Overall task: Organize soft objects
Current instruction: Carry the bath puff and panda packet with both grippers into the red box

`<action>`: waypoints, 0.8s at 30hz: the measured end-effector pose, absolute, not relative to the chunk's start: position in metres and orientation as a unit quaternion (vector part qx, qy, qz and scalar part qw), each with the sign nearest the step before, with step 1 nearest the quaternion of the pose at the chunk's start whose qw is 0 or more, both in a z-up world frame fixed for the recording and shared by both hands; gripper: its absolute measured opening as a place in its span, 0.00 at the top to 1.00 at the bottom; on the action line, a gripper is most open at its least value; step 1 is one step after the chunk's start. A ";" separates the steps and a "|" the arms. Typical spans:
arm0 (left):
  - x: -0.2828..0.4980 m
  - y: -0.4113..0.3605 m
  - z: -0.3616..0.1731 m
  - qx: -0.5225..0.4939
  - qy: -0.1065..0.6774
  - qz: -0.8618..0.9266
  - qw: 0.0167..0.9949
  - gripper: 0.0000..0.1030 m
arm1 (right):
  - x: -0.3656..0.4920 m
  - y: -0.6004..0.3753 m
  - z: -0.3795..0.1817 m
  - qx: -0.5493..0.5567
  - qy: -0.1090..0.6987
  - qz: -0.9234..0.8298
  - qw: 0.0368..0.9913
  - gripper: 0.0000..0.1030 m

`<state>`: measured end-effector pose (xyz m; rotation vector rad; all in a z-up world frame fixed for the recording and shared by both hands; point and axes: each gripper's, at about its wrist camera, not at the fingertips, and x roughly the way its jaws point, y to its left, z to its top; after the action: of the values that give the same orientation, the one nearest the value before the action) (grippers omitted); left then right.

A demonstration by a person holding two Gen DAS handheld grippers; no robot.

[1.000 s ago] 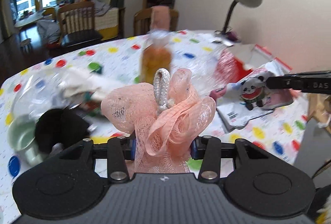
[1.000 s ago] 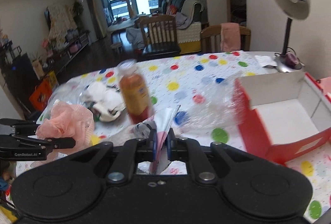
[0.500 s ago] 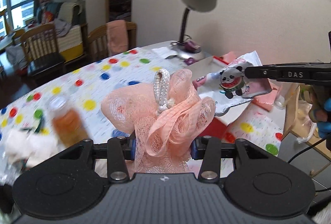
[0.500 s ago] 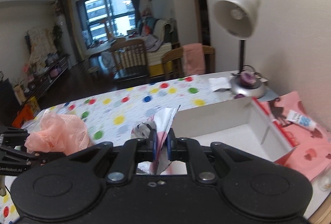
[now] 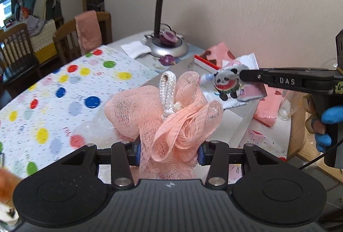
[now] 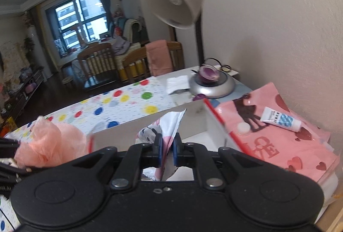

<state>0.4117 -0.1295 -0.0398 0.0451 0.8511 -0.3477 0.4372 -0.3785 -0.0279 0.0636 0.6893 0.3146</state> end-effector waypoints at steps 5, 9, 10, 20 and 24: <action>0.457 -0.157 -0.062 0.018 0.455 -0.166 0.875 0.57 | 0.479 -0.391 -0.048 0.053 0.356 0.136 0.923 0.92; 0.490 -0.176 -0.087 0.039 0.488 -0.154 0.858 0.57 | 0.509 -0.394 -0.068 0.070 0.372 0.125 0.917 0.92; 0.497 -0.179 -0.093 0.044 0.496 -0.151 0.854 0.57 | 0.516 -0.394 -0.074 0.074 0.379 0.123 0.914 0.92; 0.544 -0.200 -0.147 0.060 0.548 -0.125 0.825 0.57 | 0.549 -0.381 -0.119 0.070 0.424 0.112 0.896 0.92; 0.555 -0.201 -0.161 0.061 0.558 -0.115 0.819 0.57 | 0.552 -0.383 -0.121 0.060 0.426 0.111 0.896 0.91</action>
<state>0.5550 -0.2015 -0.1606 0.1307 1.1890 -0.2449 0.5518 -0.3827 -0.1213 0.1242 0.8827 0.2307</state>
